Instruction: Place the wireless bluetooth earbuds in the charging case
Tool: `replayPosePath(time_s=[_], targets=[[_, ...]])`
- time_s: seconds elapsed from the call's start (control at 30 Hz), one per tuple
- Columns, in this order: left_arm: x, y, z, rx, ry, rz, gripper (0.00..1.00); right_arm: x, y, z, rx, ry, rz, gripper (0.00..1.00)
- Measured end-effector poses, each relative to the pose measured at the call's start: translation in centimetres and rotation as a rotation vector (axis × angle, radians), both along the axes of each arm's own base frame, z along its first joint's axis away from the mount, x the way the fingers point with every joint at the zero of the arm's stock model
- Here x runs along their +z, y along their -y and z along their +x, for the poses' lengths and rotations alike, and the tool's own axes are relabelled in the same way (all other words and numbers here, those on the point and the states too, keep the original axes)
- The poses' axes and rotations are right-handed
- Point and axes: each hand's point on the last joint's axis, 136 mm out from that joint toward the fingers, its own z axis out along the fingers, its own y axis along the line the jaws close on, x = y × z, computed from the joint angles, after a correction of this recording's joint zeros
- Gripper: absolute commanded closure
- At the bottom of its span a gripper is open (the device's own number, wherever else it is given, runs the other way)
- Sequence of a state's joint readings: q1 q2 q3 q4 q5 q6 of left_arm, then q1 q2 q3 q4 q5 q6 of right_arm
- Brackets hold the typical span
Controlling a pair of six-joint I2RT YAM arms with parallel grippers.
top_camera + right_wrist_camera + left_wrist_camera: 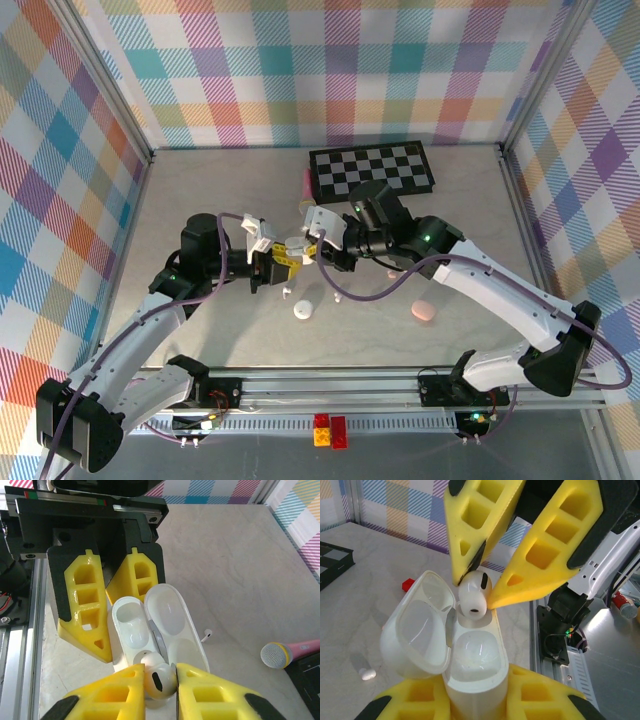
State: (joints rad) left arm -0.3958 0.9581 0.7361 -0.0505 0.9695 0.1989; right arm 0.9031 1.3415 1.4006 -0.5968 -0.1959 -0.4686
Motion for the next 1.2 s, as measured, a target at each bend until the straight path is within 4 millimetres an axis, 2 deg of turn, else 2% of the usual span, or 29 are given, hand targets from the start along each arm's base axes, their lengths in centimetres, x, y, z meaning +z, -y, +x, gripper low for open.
replayPosePath(time_s=[0.2,0.33,0.47,0.5,0.6,0.73,0.83,1.03,1.2], targets=[[0.2,-0.1,-0.1,0.002,0.007,-0.002,0.99,0.3,0.0,-0.2,0.008,0.0,0.006,0.64],[0.4,-0.1,0.0,0.012,0.017,-0.005,0.99,1.8,0.3,-0.7,0.012,-0.002,0.057,0.57],[0.7,-0.2,0.2,0.023,0.029,-0.009,0.99,4.1,2.2,-0.8,-0.028,-0.015,0.176,0.47],[0.8,-0.2,0.4,0.03,0.033,-0.014,0.99,4.6,2.9,-0.4,-0.055,-0.023,0.215,0.44],[1.0,-0.4,0.8,0.047,0.043,-0.03,0.99,4.6,5.0,1.1,-0.169,-0.081,0.317,0.43],[1.2,-0.4,1.2,0.066,0.051,-0.059,0.99,1.3,7.6,3.7,-0.377,-0.234,0.408,0.42],[1.5,-0.4,1.7,0.09,0.061,-0.085,0.99,-2.8,8.7,5.3,-0.521,-0.379,0.409,0.4],[3.5,-0.6,2.3,0.117,0.119,-0.144,0.99,-9.0,7.3,7.1,-0.653,-0.63,0.354,0.41],[5.0,-0.7,1.8,0.116,0.154,-0.181,0.99,-15.2,4.5,8.0,-0.675,-0.873,0.259,0.4]])
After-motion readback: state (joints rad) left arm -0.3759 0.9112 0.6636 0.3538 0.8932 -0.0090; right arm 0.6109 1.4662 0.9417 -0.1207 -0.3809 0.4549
